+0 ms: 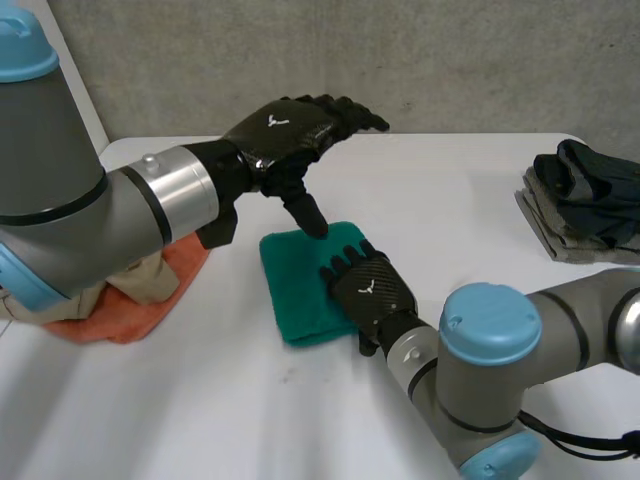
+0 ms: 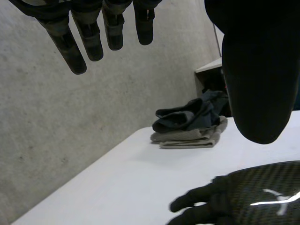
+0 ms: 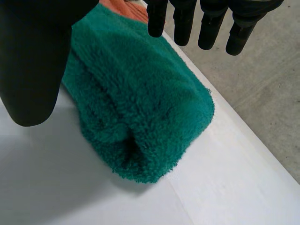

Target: Fold the laundry.

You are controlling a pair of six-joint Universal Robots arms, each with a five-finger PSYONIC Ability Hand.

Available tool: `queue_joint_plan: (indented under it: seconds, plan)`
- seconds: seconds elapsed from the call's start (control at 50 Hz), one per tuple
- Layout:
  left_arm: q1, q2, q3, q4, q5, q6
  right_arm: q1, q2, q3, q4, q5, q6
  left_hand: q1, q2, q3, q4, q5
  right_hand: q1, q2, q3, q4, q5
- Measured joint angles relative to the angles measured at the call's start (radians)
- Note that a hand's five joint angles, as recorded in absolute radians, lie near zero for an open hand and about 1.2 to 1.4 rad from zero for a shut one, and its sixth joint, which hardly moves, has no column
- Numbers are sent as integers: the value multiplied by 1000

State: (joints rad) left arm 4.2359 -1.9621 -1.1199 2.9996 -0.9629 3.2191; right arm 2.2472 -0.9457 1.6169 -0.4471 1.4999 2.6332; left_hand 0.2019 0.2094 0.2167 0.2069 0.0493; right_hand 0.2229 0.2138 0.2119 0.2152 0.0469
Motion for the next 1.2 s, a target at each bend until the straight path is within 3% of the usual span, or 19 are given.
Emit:
queue_joint_plan:
  seconds: [0.38, 0.54, 0.6, 0.64, 0.7, 0.82, 0.98, 1.2]
  plan:
    - [-11, -3, -31, 2, -13, -2, -6, 130, -131, -75, -11, -15, 0, 0, 0, 0, 0, 8, 24, 33, 28, 25]
    - [-10, -4, -29, 3, -11, -2, -6, 164, -205, -66, -14, -16, 0, 0, 0, 0, 0, 146, 141, 161, 159, 147]
    - [-9, -5, -28, 4, -11, -2, -6, 184, -247, -60, -22, -16, 0, 0, 0, 0, 0, 324, 315, 323, 321, 295]
    - [-8, -6, -28, 4, -11, -2, -6, 199, -274, -58, -31, -16, 0, 0, 0, 0, 0, 617, 632, 629, 625, 576]
    - [-6, -6, -26, 4, -11, -2, -6, 222, -319, -57, -46, -16, 0, 0, 0, 0, 0, 834, 947, 938, 938, 886]
    - [-2, -5, -18, 5, -11, -2, -18, 227, -425, -61, -59, -8, 0, 0, 0, 0, 0, 834, 950, 954, 979, 898]
    - [0, 6, 13, 11, -11, -4, -115, 133, -592, -63, -53, 12, 0, 0, 0, 0, 0, 834, 950, 963, 981, 898]
    - [2, 44, 38, 44, -12, -47, -382, 25, -746, -25, -50, 58, 0, 0, 0, 0, 0, 834, 950, 963, 981, 904]
